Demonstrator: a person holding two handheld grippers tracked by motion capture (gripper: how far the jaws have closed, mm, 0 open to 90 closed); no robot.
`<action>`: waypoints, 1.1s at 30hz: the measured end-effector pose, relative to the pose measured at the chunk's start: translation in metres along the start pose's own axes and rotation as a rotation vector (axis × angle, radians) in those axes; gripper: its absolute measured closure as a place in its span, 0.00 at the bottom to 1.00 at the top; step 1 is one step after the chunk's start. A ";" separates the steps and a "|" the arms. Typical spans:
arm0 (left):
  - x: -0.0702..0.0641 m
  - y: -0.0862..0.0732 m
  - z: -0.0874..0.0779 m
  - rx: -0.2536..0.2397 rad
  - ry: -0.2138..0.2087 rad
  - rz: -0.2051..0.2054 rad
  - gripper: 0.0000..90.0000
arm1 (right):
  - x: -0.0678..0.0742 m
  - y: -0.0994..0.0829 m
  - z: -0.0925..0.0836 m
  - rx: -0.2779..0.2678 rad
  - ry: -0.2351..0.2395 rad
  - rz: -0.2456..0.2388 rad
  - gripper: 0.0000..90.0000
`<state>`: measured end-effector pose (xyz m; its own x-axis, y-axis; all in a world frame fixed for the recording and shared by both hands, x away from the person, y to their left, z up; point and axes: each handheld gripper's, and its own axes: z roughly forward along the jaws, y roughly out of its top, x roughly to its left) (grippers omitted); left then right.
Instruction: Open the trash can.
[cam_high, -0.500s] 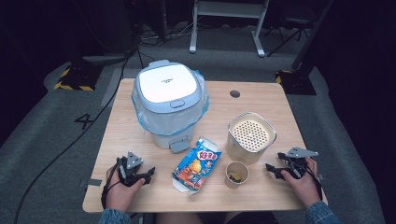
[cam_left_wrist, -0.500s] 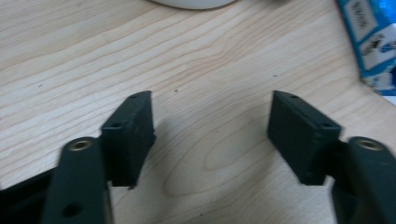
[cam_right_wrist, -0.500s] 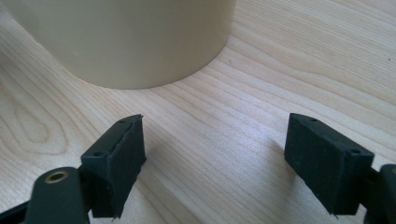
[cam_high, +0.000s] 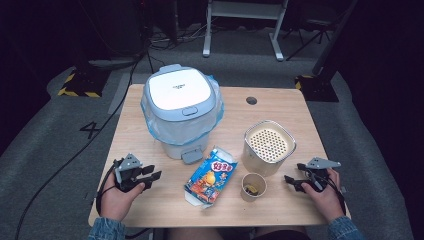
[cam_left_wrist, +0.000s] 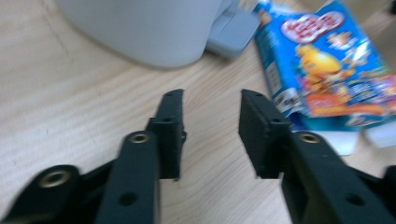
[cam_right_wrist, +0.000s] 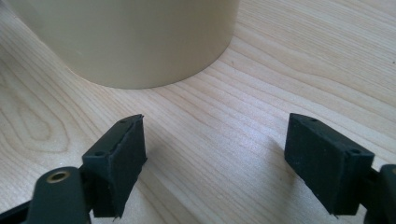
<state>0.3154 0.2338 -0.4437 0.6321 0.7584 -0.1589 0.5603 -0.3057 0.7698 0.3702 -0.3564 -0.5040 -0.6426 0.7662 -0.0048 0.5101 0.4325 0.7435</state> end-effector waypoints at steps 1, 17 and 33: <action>0.000 0.004 -0.003 -0.003 -0.013 0.018 0.81 | 0.000 0.000 0.000 0.000 0.000 0.000 0.23; -0.007 0.071 -0.025 -0.038 -0.195 0.140 1.00 | 0.000 0.000 0.000 0.000 0.000 0.000 0.23; -0.038 0.148 -0.040 -0.143 -0.254 0.230 1.00 | 0.000 0.000 0.000 0.000 0.001 0.001 0.23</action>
<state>0.3535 0.1828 -0.2989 0.8557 0.5065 -0.1061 0.3190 -0.3549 0.8788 0.3703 -0.3564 -0.5040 -0.6425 0.7662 -0.0039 0.5107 0.4320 0.7433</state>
